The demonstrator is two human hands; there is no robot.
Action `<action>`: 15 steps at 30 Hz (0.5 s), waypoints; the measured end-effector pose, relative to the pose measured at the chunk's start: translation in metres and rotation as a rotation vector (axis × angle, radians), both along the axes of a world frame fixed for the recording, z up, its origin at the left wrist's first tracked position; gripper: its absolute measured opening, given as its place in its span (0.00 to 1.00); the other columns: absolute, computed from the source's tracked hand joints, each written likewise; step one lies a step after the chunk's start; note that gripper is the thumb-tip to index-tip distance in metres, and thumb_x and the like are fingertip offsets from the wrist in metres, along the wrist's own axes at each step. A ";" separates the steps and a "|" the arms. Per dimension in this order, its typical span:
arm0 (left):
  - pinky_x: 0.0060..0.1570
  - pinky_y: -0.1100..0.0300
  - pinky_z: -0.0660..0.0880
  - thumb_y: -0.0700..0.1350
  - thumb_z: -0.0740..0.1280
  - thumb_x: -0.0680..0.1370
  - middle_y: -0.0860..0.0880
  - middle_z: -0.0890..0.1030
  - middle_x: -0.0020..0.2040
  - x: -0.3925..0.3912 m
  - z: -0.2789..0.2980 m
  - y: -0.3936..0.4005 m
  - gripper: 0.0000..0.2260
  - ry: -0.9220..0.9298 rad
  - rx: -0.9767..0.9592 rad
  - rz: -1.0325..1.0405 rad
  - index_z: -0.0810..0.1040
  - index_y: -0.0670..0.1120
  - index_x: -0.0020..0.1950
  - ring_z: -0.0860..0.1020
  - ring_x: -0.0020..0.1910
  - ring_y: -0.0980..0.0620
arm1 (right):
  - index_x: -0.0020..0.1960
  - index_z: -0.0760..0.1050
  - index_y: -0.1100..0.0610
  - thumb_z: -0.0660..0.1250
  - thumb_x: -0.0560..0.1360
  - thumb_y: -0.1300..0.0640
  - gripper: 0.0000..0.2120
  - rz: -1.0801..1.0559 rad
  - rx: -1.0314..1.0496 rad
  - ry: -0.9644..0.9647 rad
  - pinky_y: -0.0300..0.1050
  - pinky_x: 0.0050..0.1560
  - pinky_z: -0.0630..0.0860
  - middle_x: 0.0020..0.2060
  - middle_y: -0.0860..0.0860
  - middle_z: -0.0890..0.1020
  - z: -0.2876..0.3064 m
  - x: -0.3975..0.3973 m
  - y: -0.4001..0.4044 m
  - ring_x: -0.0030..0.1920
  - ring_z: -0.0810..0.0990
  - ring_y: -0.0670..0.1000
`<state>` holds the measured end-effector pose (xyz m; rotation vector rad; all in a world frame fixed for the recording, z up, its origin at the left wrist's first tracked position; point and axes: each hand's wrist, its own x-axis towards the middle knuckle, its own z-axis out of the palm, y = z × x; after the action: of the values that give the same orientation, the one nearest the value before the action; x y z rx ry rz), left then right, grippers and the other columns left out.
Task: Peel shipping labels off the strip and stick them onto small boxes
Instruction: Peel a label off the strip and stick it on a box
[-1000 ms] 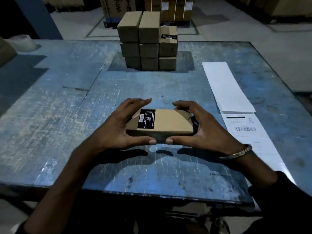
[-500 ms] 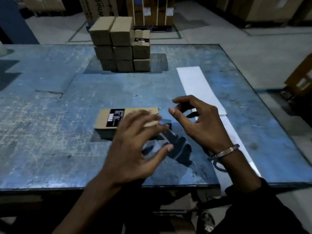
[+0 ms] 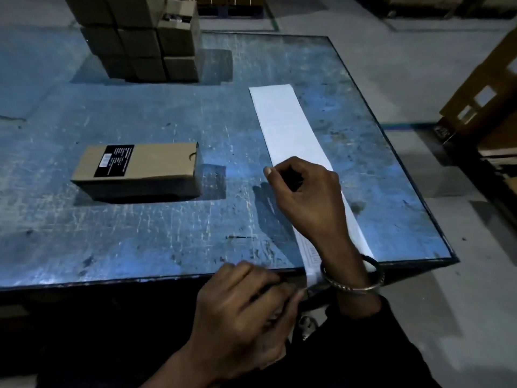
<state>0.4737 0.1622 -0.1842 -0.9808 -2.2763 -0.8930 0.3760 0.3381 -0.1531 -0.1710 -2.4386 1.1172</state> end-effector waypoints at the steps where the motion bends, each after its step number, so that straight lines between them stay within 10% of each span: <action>1: 0.36 0.53 0.78 0.49 0.77 0.79 0.53 0.85 0.41 0.007 -0.007 -0.002 0.05 -0.046 0.009 0.001 0.88 0.49 0.46 0.82 0.38 0.52 | 0.42 0.83 0.49 0.72 0.81 0.45 0.11 -0.010 -0.004 -0.006 0.44 0.41 0.78 0.33 0.40 0.83 0.001 -0.003 -0.002 0.38 0.83 0.44; 8: 0.34 0.68 0.73 0.56 0.74 0.81 0.65 0.84 0.37 0.018 -0.014 0.021 0.07 -0.778 0.283 0.046 0.89 0.55 0.51 0.79 0.31 0.68 | 0.43 0.85 0.52 0.73 0.80 0.48 0.10 -0.011 -0.122 -0.096 0.36 0.39 0.73 0.32 0.42 0.83 0.007 -0.020 0.000 0.36 0.81 0.40; 15: 0.24 0.64 0.71 0.42 0.75 0.79 0.40 0.83 0.31 0.017 -0.003 0.037 0.05 -1.205 0.683 -0.020 0.90 0.44 0.46 0.74 0.21 0.56 | 0.52 0.87 0.51 0.77 0.80 0.55 0.02 0.262 -0.164 -0.186 0.42 0.46 0.86 0.46 0.42 0.89 0.034 0.034 0.047 0.49 0.88 0.42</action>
<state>0.4903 0.1987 -0.1873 -0.0837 -2.3750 -2.5221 0.4099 0.3854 -0.1186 -0.0047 -2.5865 1.4770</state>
